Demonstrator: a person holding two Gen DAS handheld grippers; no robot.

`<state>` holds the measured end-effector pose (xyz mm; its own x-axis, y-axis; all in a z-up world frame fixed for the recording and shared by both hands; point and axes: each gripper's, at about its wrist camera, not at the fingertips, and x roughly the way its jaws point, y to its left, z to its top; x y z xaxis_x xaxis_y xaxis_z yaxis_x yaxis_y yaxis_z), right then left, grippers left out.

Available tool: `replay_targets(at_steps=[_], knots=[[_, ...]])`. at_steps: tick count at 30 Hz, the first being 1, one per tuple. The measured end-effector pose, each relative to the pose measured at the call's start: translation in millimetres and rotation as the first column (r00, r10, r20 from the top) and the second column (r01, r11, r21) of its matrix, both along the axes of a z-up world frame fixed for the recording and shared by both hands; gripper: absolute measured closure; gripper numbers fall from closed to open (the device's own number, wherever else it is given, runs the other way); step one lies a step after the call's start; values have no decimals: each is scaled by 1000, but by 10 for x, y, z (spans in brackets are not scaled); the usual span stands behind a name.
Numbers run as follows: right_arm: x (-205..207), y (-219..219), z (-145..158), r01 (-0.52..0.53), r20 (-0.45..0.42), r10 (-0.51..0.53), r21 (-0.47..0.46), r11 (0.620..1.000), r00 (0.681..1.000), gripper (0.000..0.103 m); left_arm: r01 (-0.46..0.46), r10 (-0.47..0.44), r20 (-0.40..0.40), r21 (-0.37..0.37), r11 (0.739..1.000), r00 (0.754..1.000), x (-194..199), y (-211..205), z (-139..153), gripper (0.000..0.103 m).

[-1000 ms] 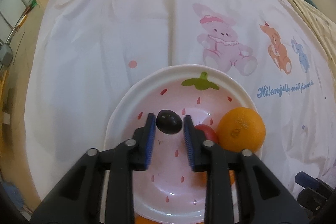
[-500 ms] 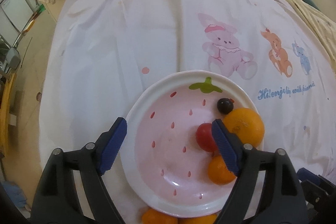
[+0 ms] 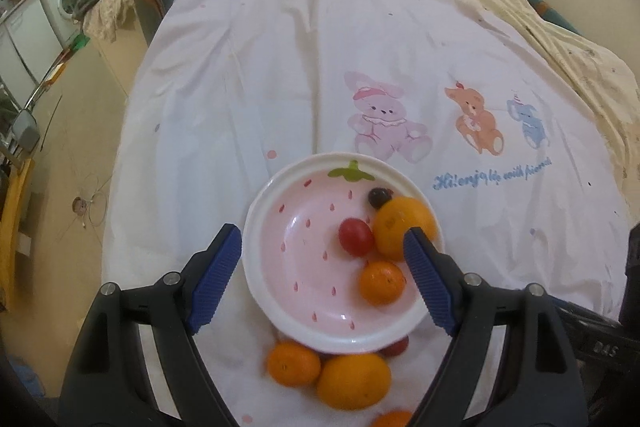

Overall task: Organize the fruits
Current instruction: 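Withdraw both open grippers away from the plate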

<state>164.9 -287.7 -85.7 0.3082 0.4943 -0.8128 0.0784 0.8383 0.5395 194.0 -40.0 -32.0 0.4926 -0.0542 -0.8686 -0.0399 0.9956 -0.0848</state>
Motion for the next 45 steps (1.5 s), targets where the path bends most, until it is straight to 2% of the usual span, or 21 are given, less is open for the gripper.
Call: replay_targets(at_steps=[7,16,19,25,27,29,31,35,38,42,45], knots=[[-74,-55,8,19,-2,-19,-10,1000,1000,33,16,-17,6,55,998,1000,-268,-15,80,23],[-210,-39,15,6,-7,-6,-32,999,1000,33,22,-21,-36,27,999,999,-651,162,68,22],[-218,11,-13,-13,-17,12,-38,999,1000,33,-2,3,-20,30,1000,1000,-774,245,75,22],[-207,155,-201,-69,-84,69,3,998,994,33,-88,90,-54,31,996,995,-809,472,-75,23],[-203,248,-268,-105,-104,105,1,994,989,35,-115,117,-78,27,993,990,-780,541,-128,22],[-201,346,-328,-139,-119,136,-22,990,984,42,-130,131,-93,21,991,987,-766,582,-147,23],[-184,443,-392,-173,-133,165,-47,984,977,55,-142,142,-107,5,990,984,-762,623,-166,23],[-95,484,-498,-174,-142,156,-123,977,978,55,-155,147,-141,-44,987,979,-744,647,-196,22],[-72,486,-601,-176,-175,160,-79,981,971,56,-149,139,-150,-58,987,979,-734,638,-188,22],[-78,583,-600,-201,-165,197,-8,980,967,56,-156,143,-160,-75,985,977,-725,649,-191,23],[-51,641,-686,-187,-185,190,32,982,964,61,-157,141,-172,-88,984,975,-708,636,-210,22]])
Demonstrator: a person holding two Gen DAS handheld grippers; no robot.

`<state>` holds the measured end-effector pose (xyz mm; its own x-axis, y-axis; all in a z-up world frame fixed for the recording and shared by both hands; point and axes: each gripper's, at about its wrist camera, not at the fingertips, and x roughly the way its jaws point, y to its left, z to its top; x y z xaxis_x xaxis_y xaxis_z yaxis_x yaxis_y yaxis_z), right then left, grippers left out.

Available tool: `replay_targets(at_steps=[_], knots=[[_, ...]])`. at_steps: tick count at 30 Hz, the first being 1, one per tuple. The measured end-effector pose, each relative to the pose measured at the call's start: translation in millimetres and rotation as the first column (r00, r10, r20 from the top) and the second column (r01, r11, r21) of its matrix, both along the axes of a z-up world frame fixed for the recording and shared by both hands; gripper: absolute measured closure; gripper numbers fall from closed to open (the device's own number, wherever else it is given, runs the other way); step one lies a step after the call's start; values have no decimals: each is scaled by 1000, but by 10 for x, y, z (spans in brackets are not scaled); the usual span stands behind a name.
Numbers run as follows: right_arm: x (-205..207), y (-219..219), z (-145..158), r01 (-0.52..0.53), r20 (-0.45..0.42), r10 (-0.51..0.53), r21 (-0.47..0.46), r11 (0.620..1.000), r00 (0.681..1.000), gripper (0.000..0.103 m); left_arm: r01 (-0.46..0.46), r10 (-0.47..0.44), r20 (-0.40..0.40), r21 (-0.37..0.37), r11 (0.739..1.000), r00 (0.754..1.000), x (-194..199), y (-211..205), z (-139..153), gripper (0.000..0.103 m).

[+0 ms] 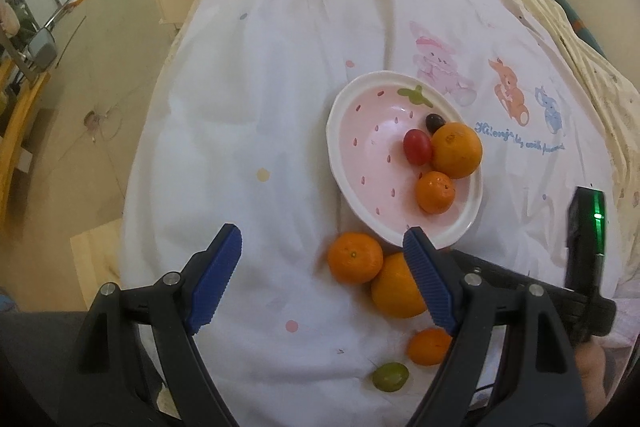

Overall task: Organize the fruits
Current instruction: 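Withdraw both open grippers away from the plate, then grasp a red tomato with the right gripper while the left grasps a large orange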

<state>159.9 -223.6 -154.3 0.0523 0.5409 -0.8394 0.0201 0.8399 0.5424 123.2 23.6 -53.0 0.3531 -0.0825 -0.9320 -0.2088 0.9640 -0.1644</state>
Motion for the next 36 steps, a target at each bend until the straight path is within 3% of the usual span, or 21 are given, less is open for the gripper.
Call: replay_targets(at_steps=[3,7,15,26,32,36], knots=[[18,80,-94,3,-27,-2,19,1000,1000,64,6,-6,1,15,1000,1000,12,-18,-7,23],[24,172,-58,-42,6,42,-15,999,999,71,-1,1,-1,17,1000,1000,17,-12,-22,23],[-20,131,47,-69,57,70,-22,997,996,72,3,-3,2,38,999,1000,43,-18,-37,23],[-279,-351,490,48,102,-58,104,993,993,72,12,-12,-73,-2,1000,997,30,-58,-226,23],[-394,-629,705,114,133,-132,132,985,982,72,59,-62,-146,-25,998,987,-93,-458,-338,23],[-462,-873,673,203,119,-221,150,968,968,72,35,-35,-196,-7,999,980,-146,-730,-472,26]])
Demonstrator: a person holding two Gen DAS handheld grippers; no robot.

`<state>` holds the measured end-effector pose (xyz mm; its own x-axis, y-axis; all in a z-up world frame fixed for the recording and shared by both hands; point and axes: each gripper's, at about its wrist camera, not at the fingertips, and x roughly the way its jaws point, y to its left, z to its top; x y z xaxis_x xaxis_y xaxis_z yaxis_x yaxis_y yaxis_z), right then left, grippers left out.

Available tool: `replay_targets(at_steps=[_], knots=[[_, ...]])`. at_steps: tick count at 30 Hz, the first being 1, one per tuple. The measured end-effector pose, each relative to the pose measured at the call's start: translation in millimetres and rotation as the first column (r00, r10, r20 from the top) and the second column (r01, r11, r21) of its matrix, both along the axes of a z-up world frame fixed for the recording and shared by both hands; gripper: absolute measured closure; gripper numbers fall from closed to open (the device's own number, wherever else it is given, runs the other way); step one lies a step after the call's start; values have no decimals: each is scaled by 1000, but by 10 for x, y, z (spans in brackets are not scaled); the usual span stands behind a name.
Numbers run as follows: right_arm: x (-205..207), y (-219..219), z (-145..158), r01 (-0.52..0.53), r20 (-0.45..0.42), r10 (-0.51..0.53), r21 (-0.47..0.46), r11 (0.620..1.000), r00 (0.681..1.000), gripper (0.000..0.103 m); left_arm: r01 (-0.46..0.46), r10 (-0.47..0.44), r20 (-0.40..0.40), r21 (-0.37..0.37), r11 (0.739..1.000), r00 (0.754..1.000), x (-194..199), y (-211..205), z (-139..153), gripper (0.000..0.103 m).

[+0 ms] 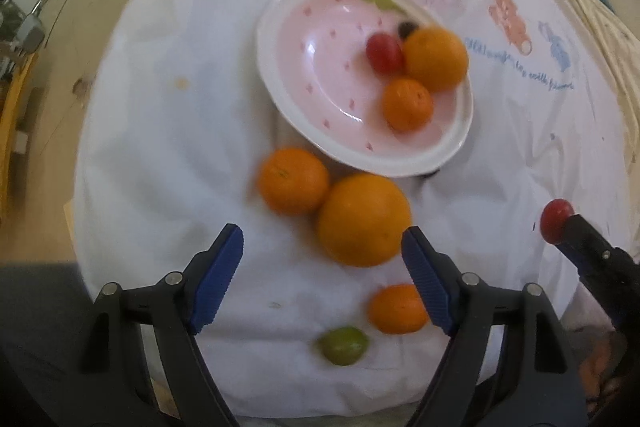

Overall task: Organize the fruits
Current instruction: 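Grasp a red tomato with the right gripper while the left grasps a large orange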

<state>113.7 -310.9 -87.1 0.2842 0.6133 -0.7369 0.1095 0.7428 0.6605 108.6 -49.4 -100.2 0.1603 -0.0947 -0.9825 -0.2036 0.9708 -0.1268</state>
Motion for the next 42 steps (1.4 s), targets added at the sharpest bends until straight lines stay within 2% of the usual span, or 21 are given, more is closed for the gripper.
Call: replay_targets(at_steps=[3,11,15,19,33,36,38,42], knots=[[9,-122,-42,48,-9,-48,6,999,999,72,1,0,-29,25,1000,1000,-2,-208,-131,36],[32,-211,-18,65,5,-65,15,998,998,72,20,-9,-69,148,989,998,130,-460,-297,41],[41,-210,-4,59,9,-59,20,998,998,72,22,-11,-73,158,987,997,143,-475,-266,46],[63,-178,25,49,21,-50,26,998,999,72,21,-11,-77,130,991,997,174,-442,-213,48],[53,-104,119,29,65,-32,35,999,997,72,56,-65,81,104,993,995,15,-100,658,49],[32,-96,173,34,96,-39,53,998,995,72,75,-89,128,109,991,988,-1,-41,742,49],[16,-62,283,18,150,-28,67,998,988,72,84,-102,154,123,989,983,18,51,800,49],[19,12,393,-12,204,-5,82,997,979,72,47,-66,175,107,993,982,72,288,901,49]])
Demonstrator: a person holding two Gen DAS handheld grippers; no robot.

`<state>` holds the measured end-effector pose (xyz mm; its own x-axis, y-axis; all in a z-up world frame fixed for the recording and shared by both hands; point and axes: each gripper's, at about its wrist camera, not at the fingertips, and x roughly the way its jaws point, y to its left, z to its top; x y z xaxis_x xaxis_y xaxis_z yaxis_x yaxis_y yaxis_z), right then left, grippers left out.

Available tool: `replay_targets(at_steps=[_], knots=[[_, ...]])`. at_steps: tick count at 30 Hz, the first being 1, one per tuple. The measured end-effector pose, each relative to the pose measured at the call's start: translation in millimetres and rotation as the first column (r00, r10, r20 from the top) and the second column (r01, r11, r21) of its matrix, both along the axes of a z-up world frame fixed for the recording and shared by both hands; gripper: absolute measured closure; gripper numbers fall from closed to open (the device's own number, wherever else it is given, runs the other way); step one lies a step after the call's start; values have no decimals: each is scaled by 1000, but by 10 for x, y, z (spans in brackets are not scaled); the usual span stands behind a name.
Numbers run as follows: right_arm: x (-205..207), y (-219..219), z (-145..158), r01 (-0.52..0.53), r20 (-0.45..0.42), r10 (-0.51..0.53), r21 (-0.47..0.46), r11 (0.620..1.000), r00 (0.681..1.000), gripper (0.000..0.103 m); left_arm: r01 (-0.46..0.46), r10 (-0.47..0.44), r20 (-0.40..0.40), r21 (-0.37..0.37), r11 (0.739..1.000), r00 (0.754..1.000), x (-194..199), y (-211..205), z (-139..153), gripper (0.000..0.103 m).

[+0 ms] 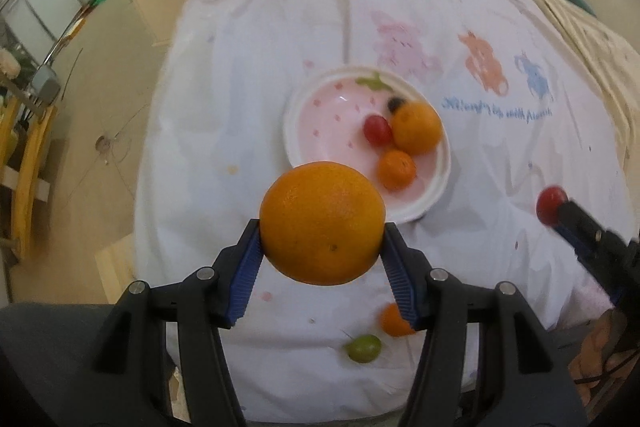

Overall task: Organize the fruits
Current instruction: 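Grasp a red tomato with the right gripper while the left grasps a large orange, then lower the orange and tomato onto the pink plate and open both grippers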

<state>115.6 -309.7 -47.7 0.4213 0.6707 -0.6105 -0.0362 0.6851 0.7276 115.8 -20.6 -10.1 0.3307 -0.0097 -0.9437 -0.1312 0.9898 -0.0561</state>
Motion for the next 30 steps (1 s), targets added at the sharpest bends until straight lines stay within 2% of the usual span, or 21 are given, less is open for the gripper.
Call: replay_targets(at_steps=[5,12,30], knots=[[97,66,27,-21,7,21,16,1000,1000,72,-15,14,31,21,1000,999,70,216,88,49],[296,157,63,-31,6,31,0,1000,999,72,-22,22,14,12,1000,1000,284,406,-5,49],[991,541,-165,-111,-17,110,-83,990,994,72,44,-44,-58,2,999,997,975,168,-492,49]])
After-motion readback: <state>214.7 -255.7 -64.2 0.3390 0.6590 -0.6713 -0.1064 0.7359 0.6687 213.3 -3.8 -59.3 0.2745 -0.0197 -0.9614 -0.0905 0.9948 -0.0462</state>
